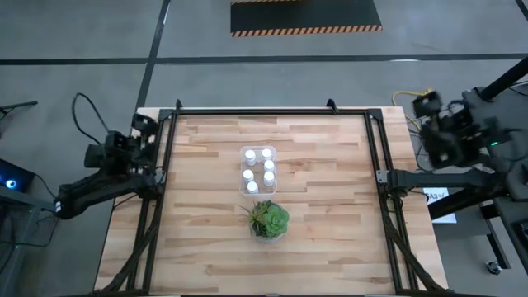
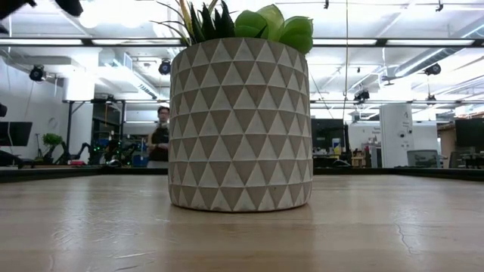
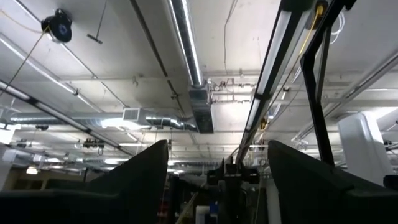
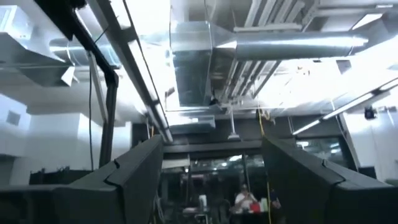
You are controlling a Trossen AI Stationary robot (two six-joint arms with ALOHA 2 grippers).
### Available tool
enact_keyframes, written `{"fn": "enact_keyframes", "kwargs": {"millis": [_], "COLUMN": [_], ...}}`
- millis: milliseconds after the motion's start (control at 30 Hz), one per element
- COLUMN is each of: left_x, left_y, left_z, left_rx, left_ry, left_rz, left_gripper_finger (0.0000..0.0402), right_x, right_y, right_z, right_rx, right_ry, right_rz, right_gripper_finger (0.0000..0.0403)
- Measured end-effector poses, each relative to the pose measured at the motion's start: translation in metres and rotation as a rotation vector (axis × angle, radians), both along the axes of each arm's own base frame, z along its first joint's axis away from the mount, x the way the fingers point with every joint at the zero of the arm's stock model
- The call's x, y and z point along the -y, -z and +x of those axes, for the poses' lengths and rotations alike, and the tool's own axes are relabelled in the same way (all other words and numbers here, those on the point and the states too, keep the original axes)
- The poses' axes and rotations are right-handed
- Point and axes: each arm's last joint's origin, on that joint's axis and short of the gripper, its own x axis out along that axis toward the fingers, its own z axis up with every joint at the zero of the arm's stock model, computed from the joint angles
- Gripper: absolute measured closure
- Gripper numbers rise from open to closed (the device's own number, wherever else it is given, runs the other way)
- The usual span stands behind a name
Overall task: Pick and place pill bottles into a basket
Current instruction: Return to Home Position
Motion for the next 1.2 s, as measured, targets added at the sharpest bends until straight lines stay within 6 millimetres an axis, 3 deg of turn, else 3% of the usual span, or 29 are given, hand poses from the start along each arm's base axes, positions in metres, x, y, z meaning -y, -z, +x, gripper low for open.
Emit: {"fn": "enact_keyframes", "kwargs": {"millis": [300,500,600,833,1200], "left_x": [-0.005,-0.006,-0.005,-0.006,-0.006], "left_y": [0.045,0.074,0.076,0.08,0.08], "left_z": [0.014,0.014,0.013,0.017,0.016], "left_rx": [-0.081,-0.037,-0.045,-0.104,-0.098], "left_ry": [0.049,0.055,0.051,0.04,0.042], "left_rz": [-0.095,-0.076,-0.066,-0.072,-0.069], "left_gripper_finger": [0.0143,0.0143,0.0143,0.0143,0.0143], "right_x": [0.005,0.006,0.007,0.008,0.005], "right_y": [0.097,0.16,0.187,0.192,0.179], "right_z": [0.045,0.053,0.052,0.056,0.018], "right_rx": [0.051,0.105,0.114,0.052,0.29], "right_ry": [-0.004,-0.044,-0.066,-0.036,0.064], "right_rz": [0.045,0.088,0.139,0.183,0.051], "right_gripper_finger": [0.0142,0.0142,0.0142,0.0142,0.0142]}}
